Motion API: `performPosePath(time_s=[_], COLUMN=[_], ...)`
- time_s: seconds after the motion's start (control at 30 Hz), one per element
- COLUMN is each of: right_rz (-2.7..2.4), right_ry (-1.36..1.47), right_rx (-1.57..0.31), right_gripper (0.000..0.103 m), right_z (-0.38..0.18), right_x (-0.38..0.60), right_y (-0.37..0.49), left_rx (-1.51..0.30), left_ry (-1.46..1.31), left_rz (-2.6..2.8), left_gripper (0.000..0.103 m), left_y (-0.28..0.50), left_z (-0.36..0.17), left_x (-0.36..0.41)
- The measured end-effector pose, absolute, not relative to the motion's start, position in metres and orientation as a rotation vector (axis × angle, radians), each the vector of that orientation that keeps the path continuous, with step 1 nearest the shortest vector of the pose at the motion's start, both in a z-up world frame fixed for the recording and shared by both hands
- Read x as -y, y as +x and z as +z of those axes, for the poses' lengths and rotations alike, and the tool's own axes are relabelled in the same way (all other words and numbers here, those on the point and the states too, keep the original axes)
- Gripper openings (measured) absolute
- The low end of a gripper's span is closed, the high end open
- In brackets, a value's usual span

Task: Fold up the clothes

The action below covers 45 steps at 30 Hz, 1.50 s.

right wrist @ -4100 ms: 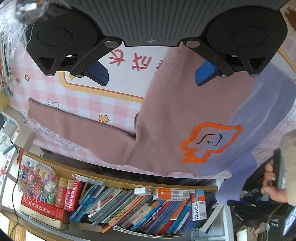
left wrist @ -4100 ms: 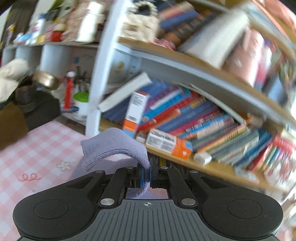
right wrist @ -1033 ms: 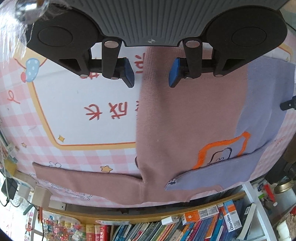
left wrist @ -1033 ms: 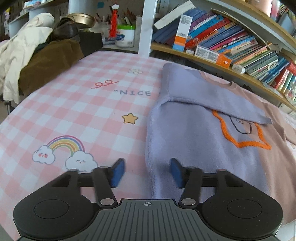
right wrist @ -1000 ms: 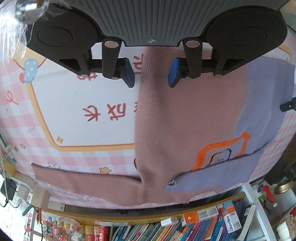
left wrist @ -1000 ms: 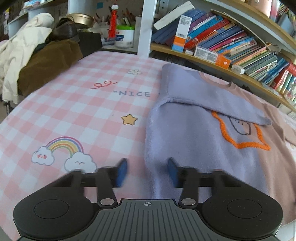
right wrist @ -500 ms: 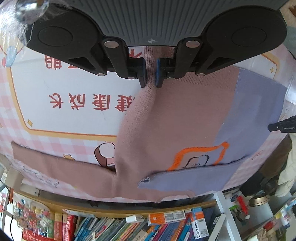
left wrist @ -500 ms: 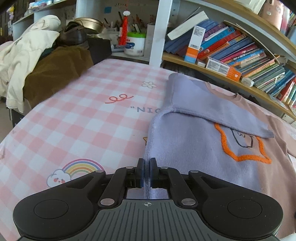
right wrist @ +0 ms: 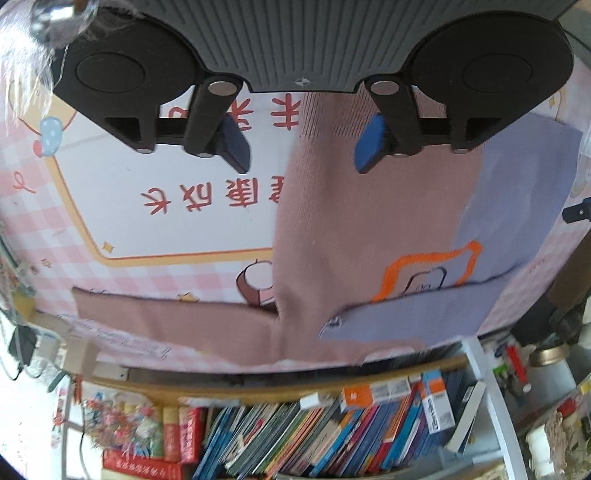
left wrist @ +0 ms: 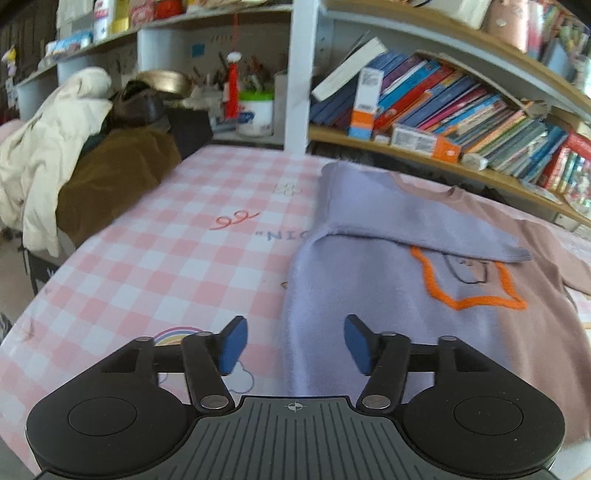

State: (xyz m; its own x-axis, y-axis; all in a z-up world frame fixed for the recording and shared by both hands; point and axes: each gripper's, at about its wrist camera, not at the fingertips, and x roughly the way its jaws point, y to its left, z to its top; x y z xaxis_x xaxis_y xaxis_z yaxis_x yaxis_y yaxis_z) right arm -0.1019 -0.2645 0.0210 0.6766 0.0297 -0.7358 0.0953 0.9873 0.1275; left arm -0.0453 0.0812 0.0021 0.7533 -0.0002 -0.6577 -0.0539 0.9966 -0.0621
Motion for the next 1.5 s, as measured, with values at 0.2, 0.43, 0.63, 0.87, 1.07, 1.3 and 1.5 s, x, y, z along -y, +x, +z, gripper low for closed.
performPosePath(time_s=[0.2,0.43,0.63,0.87,1.07,1.3,1.5], right_rz=[-0.070,-0.103,-0.145,-0.211,-0.229,-0.263,-0.265], right_ry=[0.130,0.118,0.110,0.126,0.135,0.123,0.127], right_rx=[-0.775,-0.748,-0.751,-0.766,-0.781,-0.776,-0.769], right_gripper=[0.083,0.085,0.086,0.087,0.087,0.092,0.092], right_z=[0.032,0.039,0.038,0.032,0.027,0.030,0.030], right_x=[0.249,0.235,0.224,0.223,0.221,0.231,0.247], right_y=[-0.118,-0.137,-0.155,-0.172,-0.178,-0.177,-0.171], left_rx=[-0.661,-0.662,-0.677,-0.698,-0.728,-0.732,-0.728], left_ry=[-0.040,-0.048,-0.016,0.006,0.020,0.009,0.016], left_rz=[-0.015,-0.128,-0.230,-0.256,-0.273,-0.281,-0.281], left_gripper=[0.084,0.089,0.091,0.092,0.093,0.093,0.093], left_y=[-0.060,-0.085,-0.102,-0.107,-0.106,-0.102,-0.095], left_z=[0.019,0.021,0.015,0.010,0.003,0.002,0.003], left_x=[-0.075,-0.060,-0.045,-0.044,-0.040,-0.031,-0.017])
